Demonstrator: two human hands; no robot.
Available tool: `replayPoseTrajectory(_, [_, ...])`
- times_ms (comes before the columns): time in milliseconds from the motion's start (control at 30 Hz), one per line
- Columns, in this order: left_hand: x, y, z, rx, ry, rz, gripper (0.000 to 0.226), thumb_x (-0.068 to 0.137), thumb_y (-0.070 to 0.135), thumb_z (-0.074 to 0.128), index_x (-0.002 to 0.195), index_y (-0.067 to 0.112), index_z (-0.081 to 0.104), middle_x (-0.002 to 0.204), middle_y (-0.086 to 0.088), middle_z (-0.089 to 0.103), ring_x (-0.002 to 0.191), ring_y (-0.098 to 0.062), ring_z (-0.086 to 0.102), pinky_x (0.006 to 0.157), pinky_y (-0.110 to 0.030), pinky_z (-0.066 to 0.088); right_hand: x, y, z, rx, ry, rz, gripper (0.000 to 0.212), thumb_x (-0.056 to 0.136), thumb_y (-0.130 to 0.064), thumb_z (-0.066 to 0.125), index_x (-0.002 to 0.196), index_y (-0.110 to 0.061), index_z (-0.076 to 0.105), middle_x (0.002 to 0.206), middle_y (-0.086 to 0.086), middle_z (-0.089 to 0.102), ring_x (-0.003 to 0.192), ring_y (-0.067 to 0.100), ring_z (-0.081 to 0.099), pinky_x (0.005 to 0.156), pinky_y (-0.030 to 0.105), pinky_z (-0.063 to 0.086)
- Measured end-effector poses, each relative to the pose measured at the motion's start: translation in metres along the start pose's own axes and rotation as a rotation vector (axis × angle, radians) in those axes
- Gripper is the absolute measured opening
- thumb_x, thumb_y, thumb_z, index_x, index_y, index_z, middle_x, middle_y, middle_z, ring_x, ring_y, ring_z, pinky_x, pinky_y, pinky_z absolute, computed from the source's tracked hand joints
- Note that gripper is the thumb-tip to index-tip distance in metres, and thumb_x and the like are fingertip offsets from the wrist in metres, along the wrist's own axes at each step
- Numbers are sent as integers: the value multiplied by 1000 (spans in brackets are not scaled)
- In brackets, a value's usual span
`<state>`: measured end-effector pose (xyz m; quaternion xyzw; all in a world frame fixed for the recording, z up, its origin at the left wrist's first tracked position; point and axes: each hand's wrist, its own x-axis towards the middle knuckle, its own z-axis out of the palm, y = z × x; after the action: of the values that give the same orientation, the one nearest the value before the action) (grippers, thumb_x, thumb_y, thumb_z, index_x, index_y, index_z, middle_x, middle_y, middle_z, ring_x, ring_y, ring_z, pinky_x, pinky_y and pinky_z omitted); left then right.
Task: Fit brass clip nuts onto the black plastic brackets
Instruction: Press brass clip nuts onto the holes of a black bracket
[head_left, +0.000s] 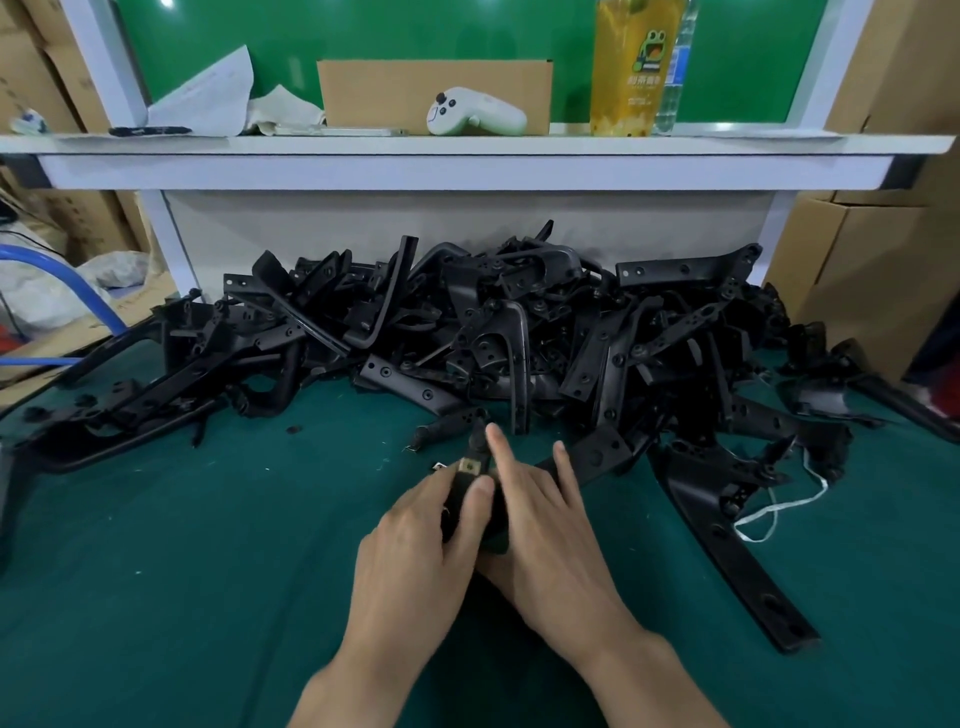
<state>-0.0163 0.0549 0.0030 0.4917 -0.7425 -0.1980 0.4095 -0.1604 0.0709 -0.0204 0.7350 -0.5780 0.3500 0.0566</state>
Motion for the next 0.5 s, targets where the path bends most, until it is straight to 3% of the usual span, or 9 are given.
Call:
replayPoseTrajectory(100, [0, -9, -7, 132, -36, -22, 58, 98, 67, 16, 126, 36, 58, 117, 20, 63, 112, -6, 52, 98, -35, 43, 4, 9, -5, 46, 101, 165, 119, 78, -58, 75, 159, -24, -6, 118, -12, 57, 122, 0, 45, 123, 25, -8])
replayPoseTrajectory(233, [-2, -21, -5, 496, -266, -35, 73, 90, 76, 19, 150, 36, 33, 145, 16, 39, 139, -12, 29, 117, -33, 22, 4, 17, -7, 25, 157, 262, 121, 76, -55, 78, 159, -24, -4, 117, -8, 58, 119, 3, 45, 121, 21, -11])
replayPoseTrajectory(333, [-2, -26, 1, 584, -327, -2, 61, 94, 70, 29, 147, 40, 36, 142, 16, 40, 134, -13, 35, 114, -31, 26, 4, 17, -6, 25, 152, 277, 121, 78, -55, 77, 159, -25, -9, 119, -9, 56, 119, 2, 45, 121, 22, -12])
replayPoseTrajectory(500, [4, -27, 3, 497, -204, 53, 30, 98, 48, 54, 121, 31, 63, 114, 10, 58, 106, -18, 55, 92, -34, 42, 5, 18, -6, 14, 164, 306, 120, 79, -55, 76, 159, -22, -7, 120, -9, 55, 119, 4, 45, 122, 24, -10])
